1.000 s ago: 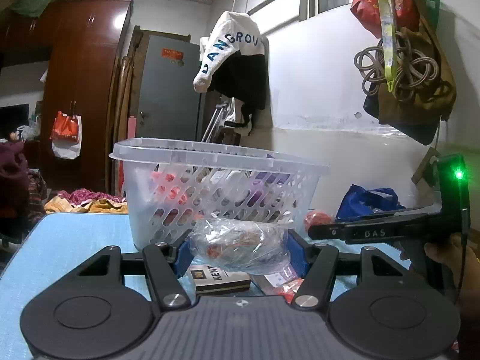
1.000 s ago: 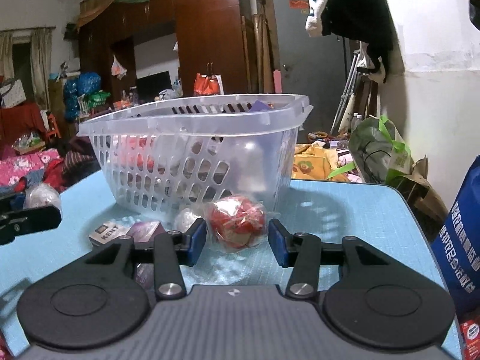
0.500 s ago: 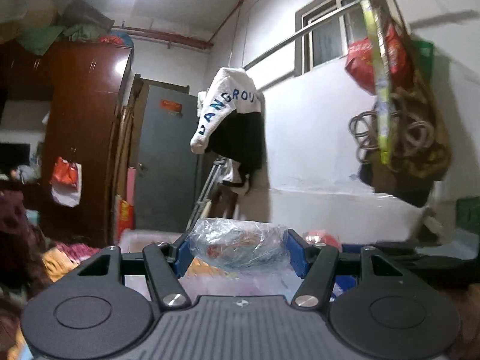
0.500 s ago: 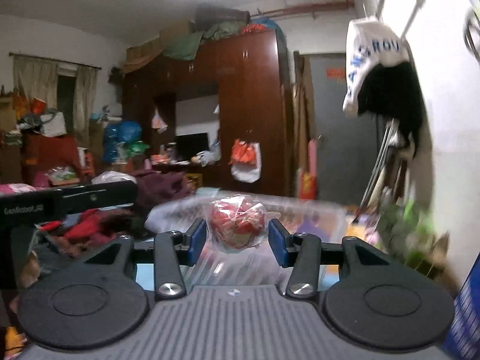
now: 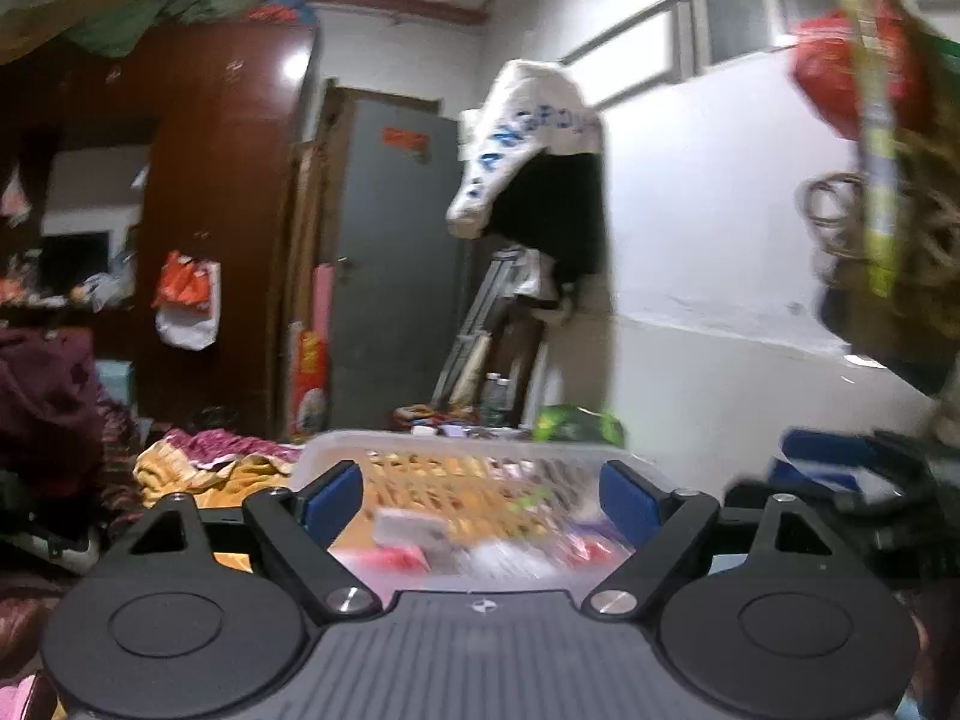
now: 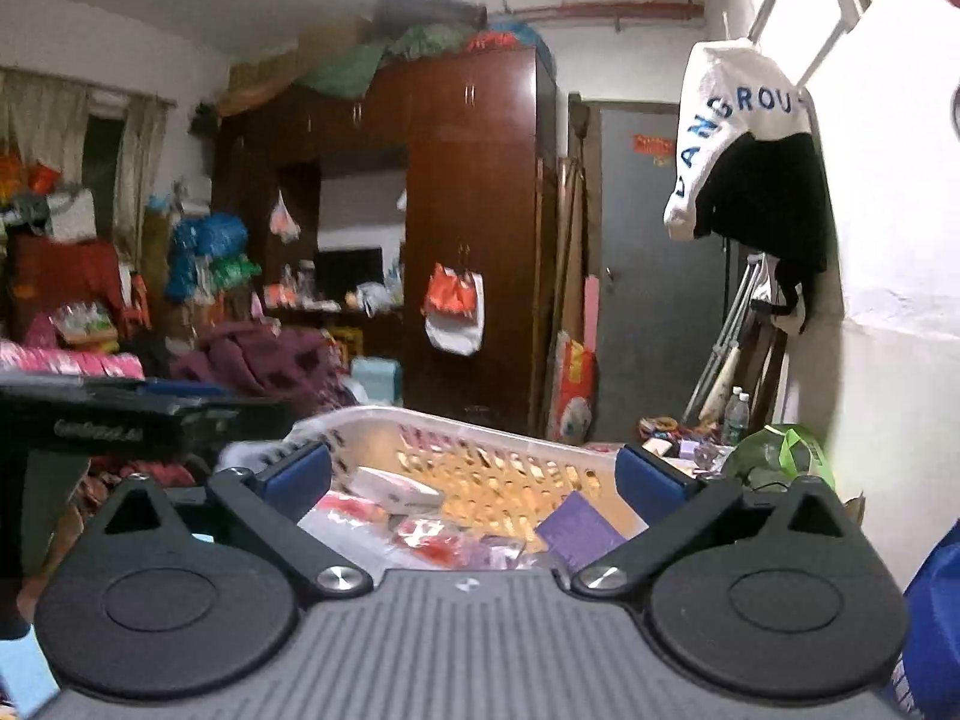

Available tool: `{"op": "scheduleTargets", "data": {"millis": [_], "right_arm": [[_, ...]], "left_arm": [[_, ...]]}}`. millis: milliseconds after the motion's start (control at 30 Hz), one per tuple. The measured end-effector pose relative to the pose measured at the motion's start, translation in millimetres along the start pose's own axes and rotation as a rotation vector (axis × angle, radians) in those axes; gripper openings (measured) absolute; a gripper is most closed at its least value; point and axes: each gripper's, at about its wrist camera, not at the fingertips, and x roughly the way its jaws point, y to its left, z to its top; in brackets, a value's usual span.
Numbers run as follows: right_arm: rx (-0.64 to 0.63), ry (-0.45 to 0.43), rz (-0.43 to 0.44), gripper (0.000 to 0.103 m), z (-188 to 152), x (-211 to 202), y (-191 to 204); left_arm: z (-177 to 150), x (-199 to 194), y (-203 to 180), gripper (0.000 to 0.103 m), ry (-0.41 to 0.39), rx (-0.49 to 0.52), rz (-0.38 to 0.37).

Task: Organize objects
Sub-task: 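Carry the red item over the white basket and open the left tool, then grasp the KENT pack with the left tool while the right tool grasps the red wrapped ball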

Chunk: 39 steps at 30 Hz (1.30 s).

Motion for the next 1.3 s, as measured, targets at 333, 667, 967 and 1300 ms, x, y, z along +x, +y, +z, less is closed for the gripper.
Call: {"op": "scheduleTargets", "data": {"millis": [333,667,967,1300], "right_arm": [[0.013,0.359,0.333,0.102,-91,16,41],[0.006,0.399,0.214,0.051,-111,28,36],[0.092,0.283,0.065,0.051,-108,1,-19],[0.169,0.230,0.121,0.051,-115,-5,-33]], "left_arm": [[-72,5,3,0.098,0.236,0.012,0.023],[-90,22,-5,0.097,0.333,0.070,0.039],[-99,56,-25,0.097,0.435,0.110,0.086],[-96,42,-17,0.066,0.334,0.063,0.033]]}}
